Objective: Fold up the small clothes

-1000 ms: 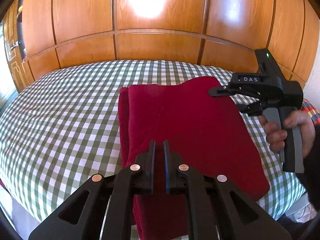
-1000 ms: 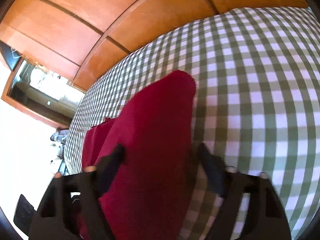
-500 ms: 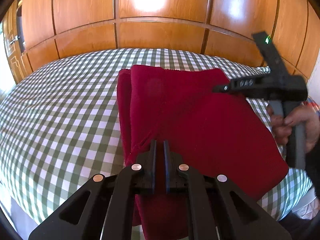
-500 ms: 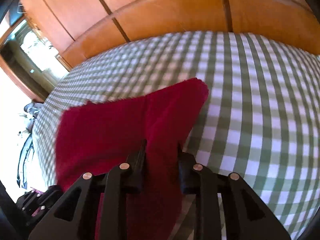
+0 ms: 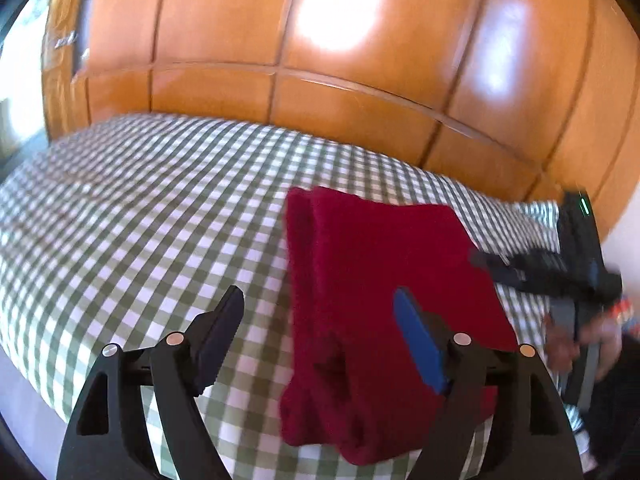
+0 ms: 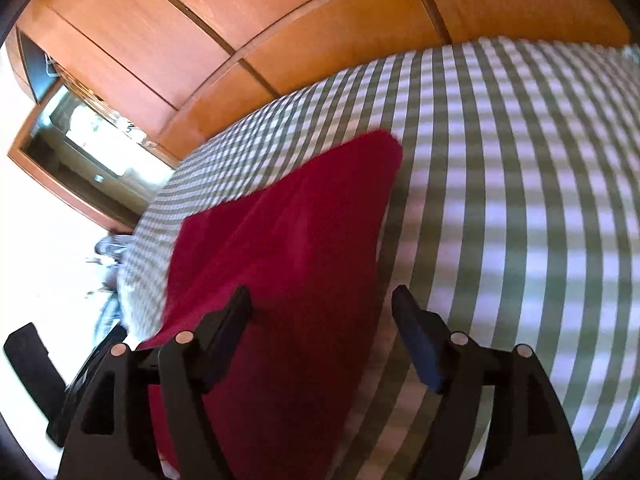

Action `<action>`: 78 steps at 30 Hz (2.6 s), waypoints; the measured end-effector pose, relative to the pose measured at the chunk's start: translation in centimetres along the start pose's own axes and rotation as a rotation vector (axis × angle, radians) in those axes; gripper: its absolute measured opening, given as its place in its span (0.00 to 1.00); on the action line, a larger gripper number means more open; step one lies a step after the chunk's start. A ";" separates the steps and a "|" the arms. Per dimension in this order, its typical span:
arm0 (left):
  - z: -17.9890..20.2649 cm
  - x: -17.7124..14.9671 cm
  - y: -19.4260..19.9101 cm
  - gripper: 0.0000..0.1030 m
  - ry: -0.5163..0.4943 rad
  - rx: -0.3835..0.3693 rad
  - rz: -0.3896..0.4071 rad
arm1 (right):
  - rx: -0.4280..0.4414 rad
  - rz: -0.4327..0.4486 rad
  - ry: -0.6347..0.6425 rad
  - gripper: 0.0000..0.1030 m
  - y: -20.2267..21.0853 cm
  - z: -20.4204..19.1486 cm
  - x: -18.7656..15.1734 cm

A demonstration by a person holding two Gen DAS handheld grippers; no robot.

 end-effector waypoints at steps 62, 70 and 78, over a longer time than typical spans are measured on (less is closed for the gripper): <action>44.0 0.2 -20.2 0.37 -0.514 -0.460 -0.416 | -0.255 0.412 -0.404 0.53 21.9 27.9 -5.2; 42.5 2.9 -12.7 0.37 -0.494 -0.466 -0.181 | -0.497 0.522 -0.324 0.55 26.8 23.8 -5.2; 43.5 -1.9 -14.3 0.33 -0.621 -0.352 -0.221 | -0.602 0.449 -0.179 0.46 23.5 19.2 -5.0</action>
Point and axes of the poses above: each gripper's, at about its wrist camera, not at the fingertips, and y roughly against the way its jaws point, z to its right, x to its top, the point moved 9 cm from there along -y, roughly the way its jaws point, and after that the axes turned 7 degrees about -z, right-handed, at the moved point
